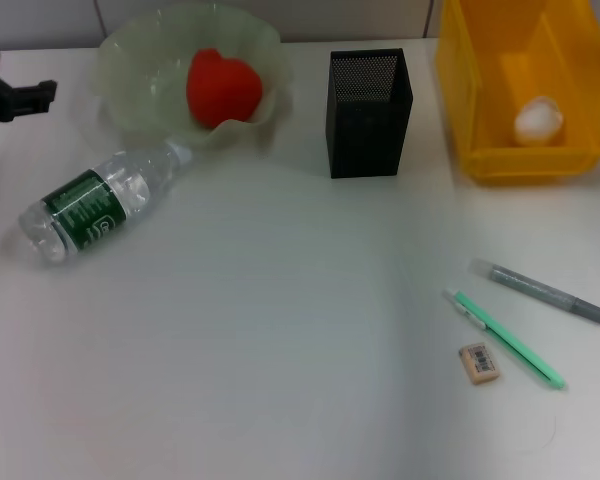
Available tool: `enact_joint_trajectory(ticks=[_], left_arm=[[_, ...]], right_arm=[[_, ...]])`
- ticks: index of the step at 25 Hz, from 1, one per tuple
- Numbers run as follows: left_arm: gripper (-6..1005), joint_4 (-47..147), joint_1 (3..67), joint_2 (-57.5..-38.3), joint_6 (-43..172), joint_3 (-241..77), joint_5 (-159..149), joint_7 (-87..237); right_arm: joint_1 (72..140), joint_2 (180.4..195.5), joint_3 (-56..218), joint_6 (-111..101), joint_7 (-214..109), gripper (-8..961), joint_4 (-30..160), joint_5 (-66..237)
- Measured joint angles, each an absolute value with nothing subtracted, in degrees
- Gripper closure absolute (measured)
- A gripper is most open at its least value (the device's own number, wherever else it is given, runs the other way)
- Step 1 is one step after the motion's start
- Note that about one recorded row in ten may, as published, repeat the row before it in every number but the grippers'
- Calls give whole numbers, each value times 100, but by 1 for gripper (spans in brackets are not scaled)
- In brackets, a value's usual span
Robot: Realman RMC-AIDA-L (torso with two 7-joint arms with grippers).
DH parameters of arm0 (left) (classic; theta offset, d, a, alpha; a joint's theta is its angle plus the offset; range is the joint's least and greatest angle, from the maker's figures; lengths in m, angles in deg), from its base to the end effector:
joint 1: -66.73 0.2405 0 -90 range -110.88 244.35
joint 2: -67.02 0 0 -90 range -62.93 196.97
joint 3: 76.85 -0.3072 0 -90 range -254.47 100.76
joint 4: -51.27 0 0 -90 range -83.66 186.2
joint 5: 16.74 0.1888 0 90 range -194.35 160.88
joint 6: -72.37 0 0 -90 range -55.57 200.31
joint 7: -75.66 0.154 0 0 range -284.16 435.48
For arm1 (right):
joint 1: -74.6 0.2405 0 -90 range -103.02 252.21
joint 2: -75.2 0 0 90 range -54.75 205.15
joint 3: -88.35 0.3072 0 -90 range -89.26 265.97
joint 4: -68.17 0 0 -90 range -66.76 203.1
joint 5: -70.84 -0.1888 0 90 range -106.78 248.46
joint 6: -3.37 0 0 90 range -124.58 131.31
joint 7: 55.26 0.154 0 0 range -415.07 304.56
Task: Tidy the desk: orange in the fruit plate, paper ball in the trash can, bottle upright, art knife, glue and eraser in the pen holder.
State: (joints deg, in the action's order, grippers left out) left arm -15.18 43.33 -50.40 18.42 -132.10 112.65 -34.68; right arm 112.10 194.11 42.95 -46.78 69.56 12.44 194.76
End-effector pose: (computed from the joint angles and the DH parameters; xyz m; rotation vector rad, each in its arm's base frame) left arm -0.3258 0.4018 0.0577 -2.1236 -0.6795 -0.0768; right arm 0.2620 0.4677 0.0494 -1.9781 1.0121 0.5296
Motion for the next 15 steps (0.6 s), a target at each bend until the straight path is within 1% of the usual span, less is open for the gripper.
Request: enact_joint_trajectory(ticks=[2,3,6,7,15], left_arm=[[200,-1484,4310,-5059,1933,-13210,11389,-3482],[200,-1323,4233,-5103,2211,-13210,11717,-3497],[200,-1109,4137,-5126,2430,-13211,11967,-3499],[200,-796,3998,-5124,2632,-13218,12222,-3503],[200,-704,4006,-5141,2670,-13416,12334,-3461]], right_arm=[[11192,19412,4294,-4682,6796,259,1286,19270],[11176,19411,4292,-4693,6658,251,1330,19110],[11114,19411,4288,-4736,6443,251,1383,18790],[11090,19411,4287,-4751,6414,251,1387,18737],[11005,19411,4330,-4818,6392,251,1386,18695]])
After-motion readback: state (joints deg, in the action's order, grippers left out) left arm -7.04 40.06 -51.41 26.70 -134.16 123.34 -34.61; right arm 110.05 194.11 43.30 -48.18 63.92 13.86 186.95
